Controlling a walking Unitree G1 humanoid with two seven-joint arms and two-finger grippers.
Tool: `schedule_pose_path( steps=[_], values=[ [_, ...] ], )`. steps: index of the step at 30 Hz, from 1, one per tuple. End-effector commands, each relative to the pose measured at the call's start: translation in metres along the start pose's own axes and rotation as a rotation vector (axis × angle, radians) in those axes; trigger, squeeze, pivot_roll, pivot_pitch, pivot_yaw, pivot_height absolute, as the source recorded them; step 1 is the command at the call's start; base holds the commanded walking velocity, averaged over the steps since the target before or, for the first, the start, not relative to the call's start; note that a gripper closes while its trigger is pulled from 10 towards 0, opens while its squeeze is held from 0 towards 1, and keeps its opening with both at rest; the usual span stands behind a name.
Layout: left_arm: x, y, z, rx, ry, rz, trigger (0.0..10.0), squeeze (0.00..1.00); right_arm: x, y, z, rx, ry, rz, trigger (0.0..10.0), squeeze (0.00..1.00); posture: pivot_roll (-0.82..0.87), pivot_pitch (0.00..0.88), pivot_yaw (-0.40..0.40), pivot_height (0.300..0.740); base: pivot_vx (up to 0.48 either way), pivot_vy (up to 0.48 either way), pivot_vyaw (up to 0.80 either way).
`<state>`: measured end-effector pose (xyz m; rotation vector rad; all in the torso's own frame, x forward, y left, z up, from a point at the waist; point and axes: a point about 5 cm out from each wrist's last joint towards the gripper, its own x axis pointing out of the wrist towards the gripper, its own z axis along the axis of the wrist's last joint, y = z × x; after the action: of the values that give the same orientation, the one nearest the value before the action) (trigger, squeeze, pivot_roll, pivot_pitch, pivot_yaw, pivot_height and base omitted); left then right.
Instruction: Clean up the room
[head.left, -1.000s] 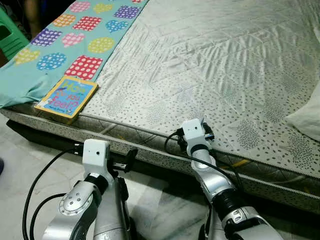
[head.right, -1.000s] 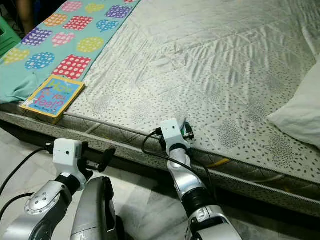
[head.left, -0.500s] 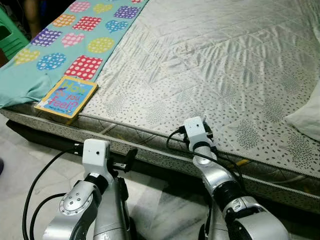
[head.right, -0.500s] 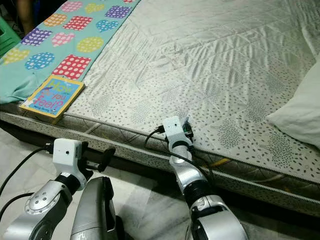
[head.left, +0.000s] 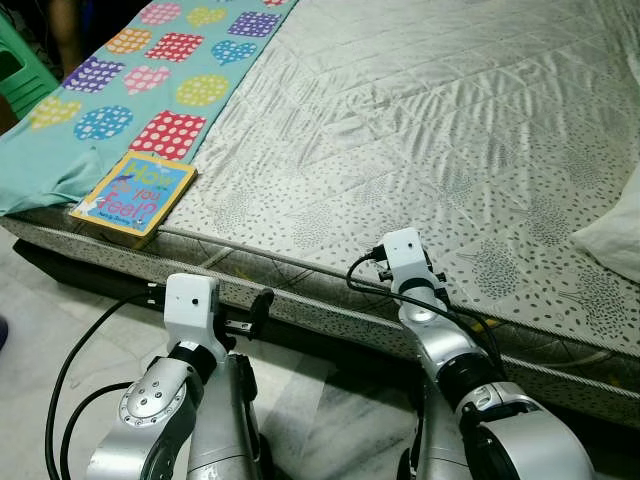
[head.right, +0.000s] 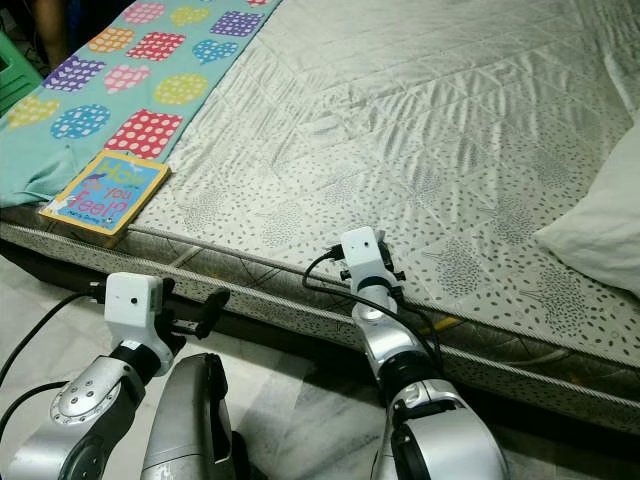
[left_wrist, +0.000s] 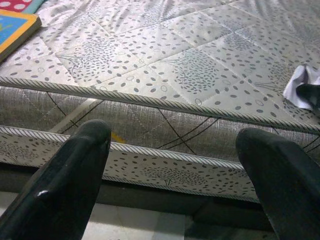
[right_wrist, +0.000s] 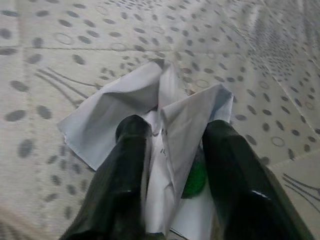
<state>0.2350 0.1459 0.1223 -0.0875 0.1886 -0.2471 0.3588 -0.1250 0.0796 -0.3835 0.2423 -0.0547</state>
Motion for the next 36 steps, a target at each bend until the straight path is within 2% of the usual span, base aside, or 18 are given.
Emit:
schedule_pose_path(
  steps=[1, 8, 9, 10, 11, 13, 14, 15, 16, 21, 26, 28, 29, 31, 32, 33, 34, 36],
  values=[
    [-0.001, 0.005, -0.002, 0.009, 0.004, 0.025, 10.0, 0.00, 0.000, -0.002, -0.009, 0.025, 0.046, -0.001, 0.0, 0.00, -0.02, 0.137, 0.064, 0.521, 0.000, 0.000, 0.00],
    [0.002, 0.005, 0.001, 0.009, -0.015, 0.025, 10.0, 0.00, 0.002, -0.005, -0.003, 0.103, 0.025, 0.031, 0.0, 0.00, -0.02, 0.115, 0.063, 0.521, 0.000, 0.000, 0.00],
    [0.003, 0.005, 0.003, 0.008, -0.027, 0.024, 10.0, 0.00, 0.003, -0.007, 0.000, 0.158, 0.011, 0.045, 0.0, 0.00, -0.03, 0.099, 0.063, 0.521, 0.000, 0.000, 0.00],
    [0.003, 0.005, 0.003, 0.008, -0.027, 0.024, 10.0, 0.00, 0.003, -0.007, 0.000, 0.158, 0.011, 0.045, 0.0, 0.00, -0.03, 0.099, 0.063, 0.521, 0.000, 0.000, 0.00],
    [0.005, 0.005, 0.005, 0.009, -0.038, 0.024, 10.0, 0.00, 0.004, -0.008, 0.006, 0.211, -0.020, 0.063, 0.0, 0.00, -0.03, 0.093, 0.061, 0.521, 0.000, 0.000, 0.00],
    [0.005, 0.005, 0.006, 0.009, -0.043, 0.024, 10.0, 0.00, 0.004, -0.009, 0.008, 0.228, -0.037, 0.070, 0.0, 0.00, -0.03, 0.090, 0.061, 0.521, 0.000, 0.000, 0.00],
    [0.006, 0.005, 0.008, 0.010, -0.053, 0.026, 10.0, 0.00, 0.004, -0.011, 0.016, 0.271, -0.082, 0.079, 0.0, 0.00, -0.03, 0.082, 0.062, 0.521, 0.000, 0.000, 0.00],
    [0.007, 0.008, 0.009, 0.012, -0.071, 0.039, 10.0, 0.00, 0.003, -0.018, 0.030, 0.333, -0.175, 0.087, 0.0, 0.00, -0.04, 0.065, 0.064, 0.521, 0.000, 0.000, 0.00],
    [0.007, 0.009, 0.010, 0.014, -0.076, 0.044, 10.0, 0.00, 0.002, -0.021, 0.034, 0.355, -0.203, 0.091, 0.0, 0.00, -0.05, 0.061, 0.064, 0.521, 0.000, 0.000, 0.00],
    [0.006, 0.011, 0.010, 0.020, -0.096, 0.069, 10.0, 0.00, -0.010, -0.034, 0.039, 0.423, -0.279, 0.096, 0.0, 0.00, -0.07, 0.032, 0.069, 0.521, 0.000, 0.000, 0.00],
    [0.007, 0.013, 0.013, 0.026, -0.120, 0.087, 10.0, 0.00, -0.020, -0.045, 0.039, 0.489, -0.290, 0.102, 0.0, 0.00, -0.08, 0.007, 0.068, 0.521, 0.000, 0.000, 0.00],
    [0.008, 0.014, 0.014, 0.026, -0.137, 0.106, 10.0, 0.00, -0.029, -0.052, 0.038, 0.524, -0.297, 0.106, 0.0, 0.00, -0.10, 0.000, 0.069, 0.521, 0.000, 0.000, 0.00],
    [0.007, 0.017, 0.015, 0.024, -0.151, 0.130, 10.0, 0.00, -0.040, -0.057, 0.040, 0.538, -0.309, 0.118, 0.0, 0.00, -0.12, 0.000, 0.070, 0.521, 0.000, 0.000, 0.00],
    [0.006, 0.019, 0.015, 0.021, -0.157, 0.145, 10.0, 0.00, -0.046, -0.058, 0.041, 0.544, -0.316, 0.128, 0.0, 0.00, -0.12, 0.000, 0.070, 0.521, 0.000, 0.000, 0.00],
    [0.005, 0.019, 0.014, 0.017, -0.159, 0.148, 10.0, 0.00, -0.051, -0.059, 0.043, 0.547, -0.323, 0.133, 0.9, 0.00, -0.14, 0.000, 0.071, 0.521, 0.000, 0.000, 0.00],
    [0.005, 0.019, 0.014, 0.017, -0.159, 0.148, 10.0, 0.00, -0.051, -0.059, 0.043, 0.547, -0.323, 0.133, 0.9, 0.00, -0.14, 0.000, 0.071, 0.521, 0.000, 0.000, 0.00],
    [0.004, 0.020, 0.012, 0.011, -0.159, 0.150, 10.0, 0.00, -0.059, -0.060, 0.046, 0.555, -0.336, 0.139, 10.0, 0.00, -0.15, 0.000, 0.074, 0.521, 0.000, 0.000, 0.00],
    [0.004, 0.020, 0.010, 0.008, -0.157, 0.150, 10.0, 0.00, -0.065, -0.061, 0.050, 0.549, -0.353, 0.137, 10.0, 0.00, -0.16, 0.000, 0.072, 0.521, 0.000, 0.000, 0.00]
  ],
)
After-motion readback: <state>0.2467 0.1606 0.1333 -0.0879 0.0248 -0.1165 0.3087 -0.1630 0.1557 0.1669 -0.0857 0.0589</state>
